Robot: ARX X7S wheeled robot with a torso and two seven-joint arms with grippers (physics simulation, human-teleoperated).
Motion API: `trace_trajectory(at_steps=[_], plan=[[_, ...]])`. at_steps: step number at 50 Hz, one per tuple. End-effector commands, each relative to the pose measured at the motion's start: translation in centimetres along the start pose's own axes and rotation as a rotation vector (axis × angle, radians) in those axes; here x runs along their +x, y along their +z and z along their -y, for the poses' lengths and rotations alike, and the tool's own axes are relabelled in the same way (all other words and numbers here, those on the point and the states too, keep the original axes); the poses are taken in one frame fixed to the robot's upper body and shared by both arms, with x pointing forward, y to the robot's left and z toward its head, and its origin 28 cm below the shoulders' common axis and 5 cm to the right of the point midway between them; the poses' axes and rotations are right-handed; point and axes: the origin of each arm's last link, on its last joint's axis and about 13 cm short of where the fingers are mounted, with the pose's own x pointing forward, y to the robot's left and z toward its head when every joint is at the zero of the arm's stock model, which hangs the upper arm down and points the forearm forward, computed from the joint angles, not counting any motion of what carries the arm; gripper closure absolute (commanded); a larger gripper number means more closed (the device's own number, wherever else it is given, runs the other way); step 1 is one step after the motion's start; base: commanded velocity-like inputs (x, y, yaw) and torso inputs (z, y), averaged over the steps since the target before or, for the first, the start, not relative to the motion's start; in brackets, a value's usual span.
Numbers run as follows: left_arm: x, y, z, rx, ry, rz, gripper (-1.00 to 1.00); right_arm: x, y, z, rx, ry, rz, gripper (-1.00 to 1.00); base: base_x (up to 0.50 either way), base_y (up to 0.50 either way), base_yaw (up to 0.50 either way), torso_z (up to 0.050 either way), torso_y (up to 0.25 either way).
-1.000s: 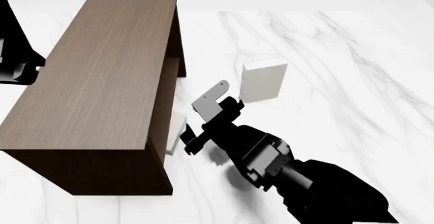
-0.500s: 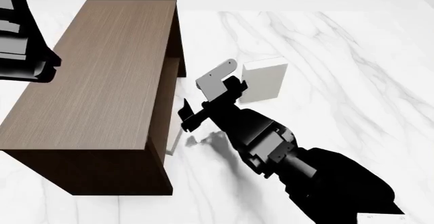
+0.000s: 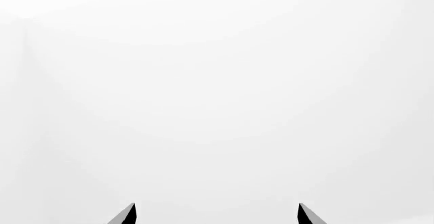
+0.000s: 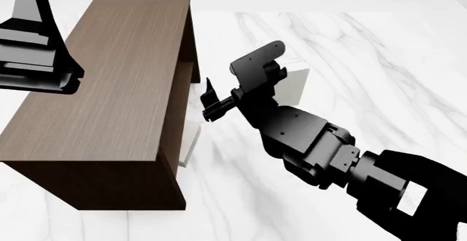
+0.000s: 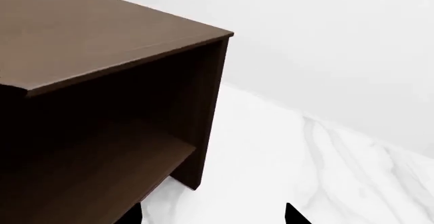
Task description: Pick up the book on the right and place it under the cabinet shelf.
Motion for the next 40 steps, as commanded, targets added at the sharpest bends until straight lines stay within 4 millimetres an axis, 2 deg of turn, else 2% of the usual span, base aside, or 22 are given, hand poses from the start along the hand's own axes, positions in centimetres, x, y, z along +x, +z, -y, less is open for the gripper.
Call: trace_trajectory(at_steps=[1,7,16,25,40], plan=[[-0.1,0.0,0.0,-0.003,-0.003,0.001,-1.0,-1.6,1.3,0.9,-0.002,-0.055,0.047,-1.0,0.0,0.0,0.0,0.0,0.0],[0.0,0.0,0.1,-0.005,0.0,-0.002,-1.0,-2.4,2.5,1.3,0.004,-0.072,0.084,-1.0,0.0,0.0,0.0,0.0,0.018],[0.1,-0.3,0.3,-0.009,-0.003,-0.011,-1.0,-3.7,5.1,2.1,0.0,-0.111,0.165,-1.0,0.0,0.0,0.0,0.0,0.156],[0.1,-0.6,0.3,-0.013,-0.006,-0.015,-1.0,-4.8,6.6,3.0,0.0,-0.147,0.205,-1.0,0.0,0.0,0.0,0.0,0.161],[0.2,-1.4,0.5,-0.03,-0.01,-0.028,-1.0,-7.7,9.5,3.9,0.017,-0.204,0.302,-1.0,0.0,0.0,0.0,0.0,0.163]])
